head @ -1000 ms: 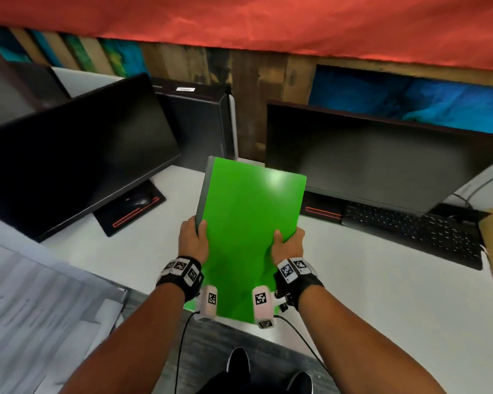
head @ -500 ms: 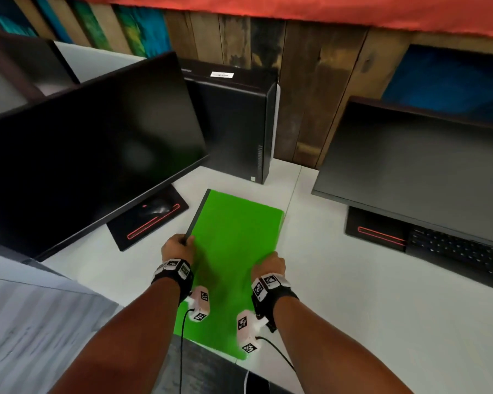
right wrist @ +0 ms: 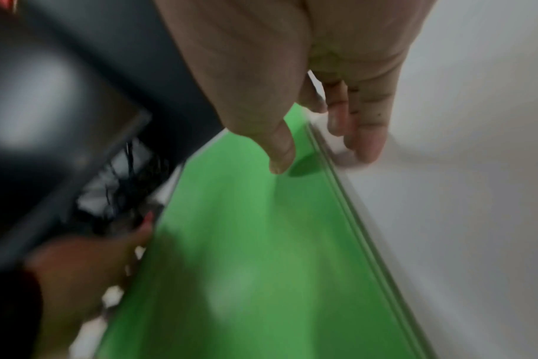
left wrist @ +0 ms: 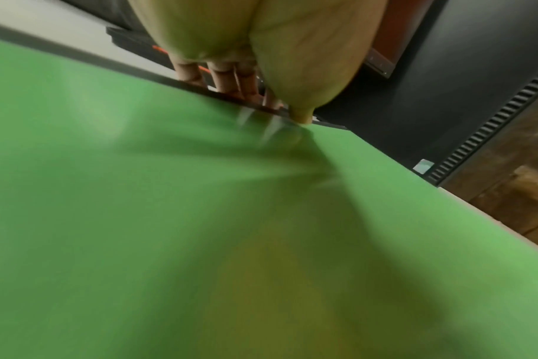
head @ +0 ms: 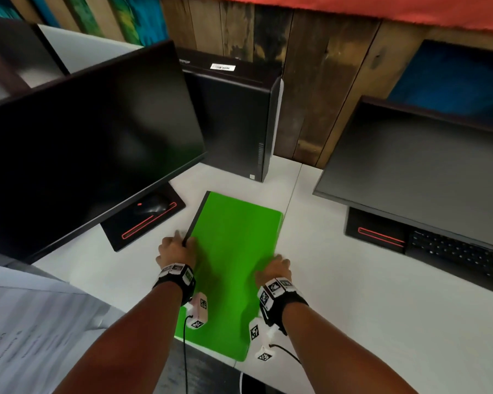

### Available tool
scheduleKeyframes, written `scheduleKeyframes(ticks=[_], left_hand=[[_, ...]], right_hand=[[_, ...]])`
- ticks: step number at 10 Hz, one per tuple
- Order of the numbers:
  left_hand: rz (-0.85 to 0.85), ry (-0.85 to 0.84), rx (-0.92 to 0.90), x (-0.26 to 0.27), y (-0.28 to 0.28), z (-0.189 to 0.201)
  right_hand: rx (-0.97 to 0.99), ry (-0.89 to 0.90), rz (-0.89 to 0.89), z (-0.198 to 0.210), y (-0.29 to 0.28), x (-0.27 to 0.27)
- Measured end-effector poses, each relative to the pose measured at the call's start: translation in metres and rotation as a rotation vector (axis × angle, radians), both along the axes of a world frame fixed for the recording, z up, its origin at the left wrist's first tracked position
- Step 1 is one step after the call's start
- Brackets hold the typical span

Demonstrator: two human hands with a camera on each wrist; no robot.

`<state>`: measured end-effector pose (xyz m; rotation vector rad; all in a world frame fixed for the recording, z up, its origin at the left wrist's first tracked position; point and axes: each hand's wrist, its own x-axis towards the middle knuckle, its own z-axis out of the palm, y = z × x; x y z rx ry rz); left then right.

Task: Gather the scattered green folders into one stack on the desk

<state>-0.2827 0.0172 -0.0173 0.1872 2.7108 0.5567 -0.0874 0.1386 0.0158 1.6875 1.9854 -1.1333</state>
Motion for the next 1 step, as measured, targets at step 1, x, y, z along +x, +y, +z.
scheduleKeyframes(ticks=[1], left_hand=[[0.049,0.027,0.055,0.0078,-0.0085,0.0177]], right_hand=[[0.053,0.092,-0.02,0.0106,0.0103,0.0275]])
